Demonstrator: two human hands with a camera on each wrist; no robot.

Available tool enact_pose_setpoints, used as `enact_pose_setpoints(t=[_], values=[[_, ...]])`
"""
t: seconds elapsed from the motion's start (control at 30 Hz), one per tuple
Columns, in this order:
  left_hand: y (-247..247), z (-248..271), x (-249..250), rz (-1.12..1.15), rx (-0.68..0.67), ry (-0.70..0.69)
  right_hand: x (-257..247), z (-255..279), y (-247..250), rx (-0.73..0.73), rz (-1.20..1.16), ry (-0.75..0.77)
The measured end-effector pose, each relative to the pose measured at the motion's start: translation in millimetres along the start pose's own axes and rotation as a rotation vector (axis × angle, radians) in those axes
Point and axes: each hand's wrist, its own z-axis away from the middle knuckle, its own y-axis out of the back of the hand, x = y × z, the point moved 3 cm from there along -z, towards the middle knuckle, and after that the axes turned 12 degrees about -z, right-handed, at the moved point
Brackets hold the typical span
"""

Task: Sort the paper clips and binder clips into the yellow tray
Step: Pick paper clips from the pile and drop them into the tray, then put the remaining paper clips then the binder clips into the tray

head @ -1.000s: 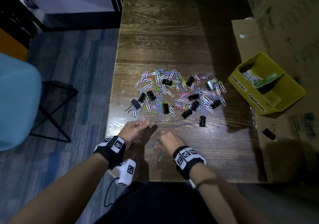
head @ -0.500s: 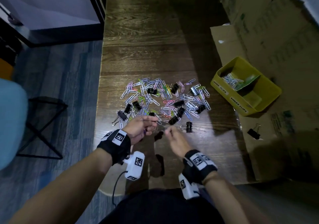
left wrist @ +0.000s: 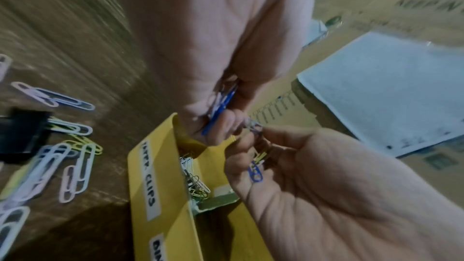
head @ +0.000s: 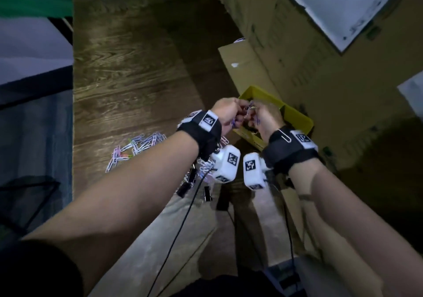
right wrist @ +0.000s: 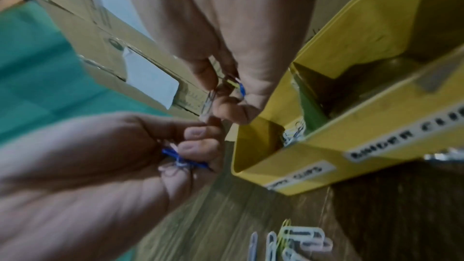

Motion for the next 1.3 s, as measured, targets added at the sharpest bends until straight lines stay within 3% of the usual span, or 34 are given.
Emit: enact_pose_setpoints(t=[0.13, 0.23, 0.4, 0.57, 0.7, 0.83, 0.9, 0.97, 1.13, 1.3], values=[[-19.7, -31.4, 12.1, 0.012, 0.066, 0.022, -8.7, -21.7, 13.8, -0.047, 0.133, -0.058], [-19.4, -45.7, 10.8, -0.094, 0.049, 0.008, -4.5, -34.7, 22.6, -0.038, 0.252, -0.064], [-0.4, -45.7, 1.9, -0.08, -0.004, 0.063, -1.2, -37.1, 20.7, -0.01, 0.32, -0.052], [48.4, -9.3, -1.9, -0.05, -0.058, -0.006, 3.7, -20.0, -5.8, -0.043, 0.408, 0.204], [128.4, 36.7, -22.0, -0.07, 0.057, -0.029, 27.9, 22.4, -56.0, -0.281, 0.531, 0.359], [224.4, 93.2, -64.8, -0.538, 0.251, -0.07, 72.0, 75.1, -111.2, -0.692, 0.79, 0.349], [263.8, 117.3, -93.6, -0.839, 0.295, -0.098, 104.4, 95.6, -133.7, -0.872, 0.95, 0.301], [291.7, 134.9, -126.1, -1.09, 0.298, -0.039, 138.7, 106.4, -148.6, -0.967, 1.172, 0.286], [311.3, 156.4, -199.1, -1.295, 0.173, 0.127, 200.8, 117.0, -160.3, -0.938, 1.559, 0.366], [304.1, 160.5, -228.2, -1.266, 0.331, 0.069, 222.6, 112.9, -157.4, -0.843, 1.679, 0.481]])
